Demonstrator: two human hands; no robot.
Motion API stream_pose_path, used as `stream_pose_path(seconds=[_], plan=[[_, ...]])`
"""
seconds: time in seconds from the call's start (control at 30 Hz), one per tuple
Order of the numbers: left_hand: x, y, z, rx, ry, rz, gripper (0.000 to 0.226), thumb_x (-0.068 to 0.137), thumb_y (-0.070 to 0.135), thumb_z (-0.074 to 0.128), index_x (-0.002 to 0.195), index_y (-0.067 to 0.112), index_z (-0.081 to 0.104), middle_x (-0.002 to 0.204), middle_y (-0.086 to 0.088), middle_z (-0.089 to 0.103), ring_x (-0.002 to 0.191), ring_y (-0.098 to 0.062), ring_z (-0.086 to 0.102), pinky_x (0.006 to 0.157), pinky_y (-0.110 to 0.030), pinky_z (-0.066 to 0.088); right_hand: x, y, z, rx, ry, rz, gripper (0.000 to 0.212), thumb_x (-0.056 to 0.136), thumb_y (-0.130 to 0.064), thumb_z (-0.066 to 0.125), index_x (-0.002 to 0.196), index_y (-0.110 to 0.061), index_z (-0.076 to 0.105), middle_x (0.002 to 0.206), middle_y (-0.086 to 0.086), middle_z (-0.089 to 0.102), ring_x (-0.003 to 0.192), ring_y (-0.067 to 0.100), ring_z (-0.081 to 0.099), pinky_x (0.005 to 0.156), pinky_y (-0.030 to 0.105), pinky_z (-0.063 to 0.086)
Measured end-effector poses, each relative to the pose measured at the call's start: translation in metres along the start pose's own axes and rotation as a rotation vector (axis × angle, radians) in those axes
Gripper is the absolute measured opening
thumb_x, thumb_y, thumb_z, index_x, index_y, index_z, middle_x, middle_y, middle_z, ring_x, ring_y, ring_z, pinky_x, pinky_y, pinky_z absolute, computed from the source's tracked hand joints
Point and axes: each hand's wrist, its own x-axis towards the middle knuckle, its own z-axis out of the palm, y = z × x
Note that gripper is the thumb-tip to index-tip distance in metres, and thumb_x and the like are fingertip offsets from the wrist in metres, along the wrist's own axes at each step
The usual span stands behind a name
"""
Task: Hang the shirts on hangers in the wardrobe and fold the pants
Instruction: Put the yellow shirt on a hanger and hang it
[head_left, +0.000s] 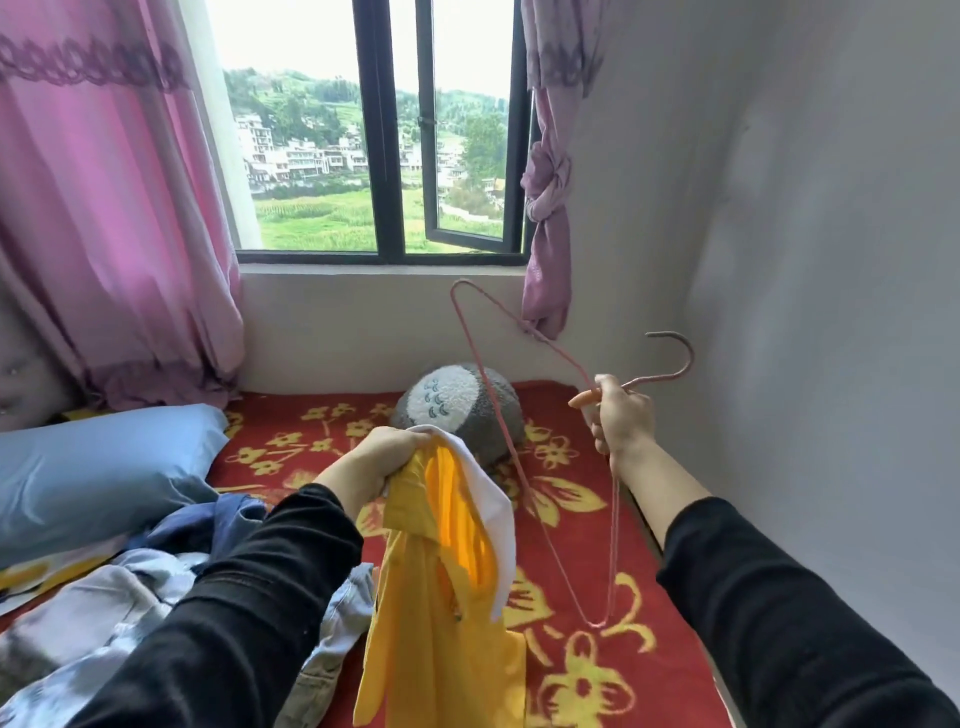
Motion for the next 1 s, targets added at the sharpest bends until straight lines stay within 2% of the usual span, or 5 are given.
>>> stream_pose_path(seconds=[0.33, 0.47, 0.6, 0.83, 1.0], plan=[[0.004, -0.006, 0.001, 0.043, -0.107, -0.031, 0.022, 0.082, 0.039, 0.072, 0.083, 0.018, 0.065, 0.086, -0.004, 0.069, 0.072, -0.017, 0.068, 0.049, -0.023, 0.052, -0.007, 0.027, 0.040, 0.449, 0.010, 0.147, 0.043, 0.085, -0.020, 0.042, 0.044, -0.008, 0.048, 0.035, -0.002, 0.031, 0.030, 0.011, 0.022, 0.035, 0.016, 0.018], [0.003, 0.001, -0.010, -0.103, -0.253, -0.018, 0.021, 0.084, 0.036, 0.070, 0.099, 0.023, 0.075, 0.101, -0.010, 0.073, 0.089, -0.024, 0.071, 0.070, -0.034, 0.058, -0.015, 0.058, 0.065, 0.451, 0.033, 0.138, 0.047, 0.082, -0.017, 0.042, 0.036, -0.013, 0.047, 0.035, 0.001, 0.037, 0.031, 0.013, 0.025, 0.035, 0.018, 0.019], [0.006, 0.005, -0.023, -0.252, -0.286, 0.022, 0.025, 0.088, 0.024, 0.065, 0.110, 0.013, 0.069, 0.104, -0.016, 0.069, 0.097, -0.031, 0.066, 0.089, -0.044, 0.054, -0.020, 0.083, 0.076, 0.258, -0.038, 0.044, 0.046, 0.076, -0.021, 0.043, 0.032, -0.014, 0.052, 0.036, 0.003, 0.041, 0.033, 0.015, 0.032, 0.039, 0.023, 0.027], [0.012, 0.006, -0.058, -0.353, 0.066, 0.037, 0.015, 0.089, 0.011, 0.055, 0.092, 0.005, 0.069, 0.080, -0.015, 0.059, 0.070, -0.026, 0.055, 0.072, -0.039, 0.047, -0.011, 0.094, 0.056, -0.266, -0.171, -0.060, 0.045, 0.084, -0.027, 0.050, 0.042, -0.014, 0.060, 0.044, -0.004, 0.053, 0.049, 0.014, 0.050, 0.053, 0.030, 0.040], [0.005, 0.011, -0.072, -0.703, -0.095, 0.052, 0.024, 0.085, 0.028, 0.049, 0.076, 0.008, 0.057, 0.066, -0.008, 0.055, 0.060, -0.023, 0.053, 0.062, -0.032, 0.046, -0.008, 0.096, 0.045, -0.441, -0.209, -0.080, 0.041, 0.093, -0.024, 0.051, 0.062, -0.002, 0.063, 0.058, 0.006, 0.055, 0.056, 0.022, 0.050, 0.053, 0.031, 0.037]])
